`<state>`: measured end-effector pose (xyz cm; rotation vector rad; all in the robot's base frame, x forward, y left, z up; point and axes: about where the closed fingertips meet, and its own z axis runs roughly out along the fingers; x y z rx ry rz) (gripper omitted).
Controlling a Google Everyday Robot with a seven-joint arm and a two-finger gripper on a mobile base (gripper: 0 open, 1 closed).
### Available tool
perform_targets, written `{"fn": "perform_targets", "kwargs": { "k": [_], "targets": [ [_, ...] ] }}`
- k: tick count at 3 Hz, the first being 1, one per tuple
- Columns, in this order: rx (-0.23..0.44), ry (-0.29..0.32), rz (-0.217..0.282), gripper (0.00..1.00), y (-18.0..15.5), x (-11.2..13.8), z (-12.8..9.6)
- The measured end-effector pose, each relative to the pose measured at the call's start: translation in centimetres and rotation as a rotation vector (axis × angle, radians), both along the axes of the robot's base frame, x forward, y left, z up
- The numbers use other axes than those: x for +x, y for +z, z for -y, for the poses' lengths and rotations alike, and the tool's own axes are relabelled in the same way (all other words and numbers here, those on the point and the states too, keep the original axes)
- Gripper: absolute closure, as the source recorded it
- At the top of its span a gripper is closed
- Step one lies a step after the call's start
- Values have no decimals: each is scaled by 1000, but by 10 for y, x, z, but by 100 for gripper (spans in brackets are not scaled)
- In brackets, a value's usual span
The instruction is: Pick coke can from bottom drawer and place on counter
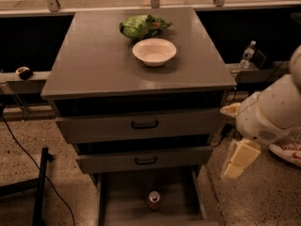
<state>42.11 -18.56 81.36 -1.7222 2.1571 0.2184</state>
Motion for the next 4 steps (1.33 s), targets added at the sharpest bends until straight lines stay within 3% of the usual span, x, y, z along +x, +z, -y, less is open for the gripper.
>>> {"fn": "perform_targets", "kwargs": {
  "k": [1,2,3,4],
  "targets": [
    [-14,45,5,0,-4,-3,5],
    [164,88,-10,0,-45,-11,-22],
    [431,119,-12,0,-143,-8,-87],
    [496,151,66,0,-184,11,-109]
  ]
}}
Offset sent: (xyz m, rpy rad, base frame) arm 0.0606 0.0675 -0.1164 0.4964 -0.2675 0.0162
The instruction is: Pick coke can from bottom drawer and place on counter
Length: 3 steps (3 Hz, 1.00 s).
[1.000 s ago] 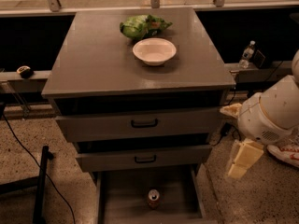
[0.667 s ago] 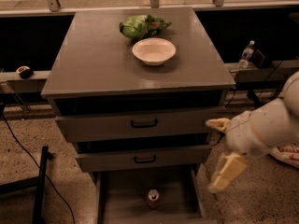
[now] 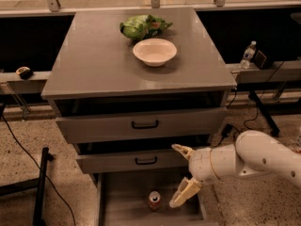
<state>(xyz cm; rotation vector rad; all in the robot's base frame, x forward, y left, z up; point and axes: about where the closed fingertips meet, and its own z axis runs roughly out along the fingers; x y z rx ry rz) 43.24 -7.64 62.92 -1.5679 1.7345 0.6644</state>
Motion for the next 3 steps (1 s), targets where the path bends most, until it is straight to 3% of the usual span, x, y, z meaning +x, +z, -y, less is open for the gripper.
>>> {"fn": "perform_targets", "kwargs": {
  "k": [1,2,3],
  "targets": [
    [10,-2,8,0,-9,3,-2],
    [52,-44,39,0,-29,16,-10],
    [143,-116,152,0,-70,42,-25]
  ]
}}
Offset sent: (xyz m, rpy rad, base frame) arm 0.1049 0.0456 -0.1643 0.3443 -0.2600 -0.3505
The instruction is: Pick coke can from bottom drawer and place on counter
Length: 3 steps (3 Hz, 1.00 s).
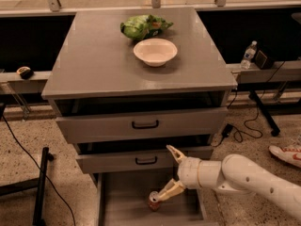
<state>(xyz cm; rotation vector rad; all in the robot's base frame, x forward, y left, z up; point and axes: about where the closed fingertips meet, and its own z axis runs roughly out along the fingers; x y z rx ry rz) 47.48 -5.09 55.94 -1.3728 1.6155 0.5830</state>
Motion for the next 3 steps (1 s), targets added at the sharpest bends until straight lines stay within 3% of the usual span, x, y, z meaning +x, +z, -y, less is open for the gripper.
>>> {"fn": "perform_targets", "kwargs": {
  "k": [1,3],
  "targets": [
    [75,-116,67,0,-64,32,7],
    [124,-88,24,0,-80,22,-5]
  ]
}}
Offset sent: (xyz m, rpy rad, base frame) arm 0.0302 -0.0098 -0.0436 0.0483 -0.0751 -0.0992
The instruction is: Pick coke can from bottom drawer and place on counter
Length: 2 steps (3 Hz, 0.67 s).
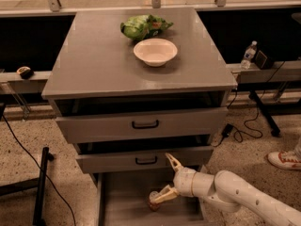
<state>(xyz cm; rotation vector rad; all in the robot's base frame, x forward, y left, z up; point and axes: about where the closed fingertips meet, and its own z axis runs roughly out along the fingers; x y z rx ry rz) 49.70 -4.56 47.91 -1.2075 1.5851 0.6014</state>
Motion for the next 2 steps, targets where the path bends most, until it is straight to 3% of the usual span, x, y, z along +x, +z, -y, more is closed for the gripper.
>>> {"fn": "perform_targets", "kwargs": {
  "k": [1,2],
  "targets": [
    [-2,-74,-1,0,-48,8,26],
    [-10,-124,-49,0,-122,12,40]
  ]
}}
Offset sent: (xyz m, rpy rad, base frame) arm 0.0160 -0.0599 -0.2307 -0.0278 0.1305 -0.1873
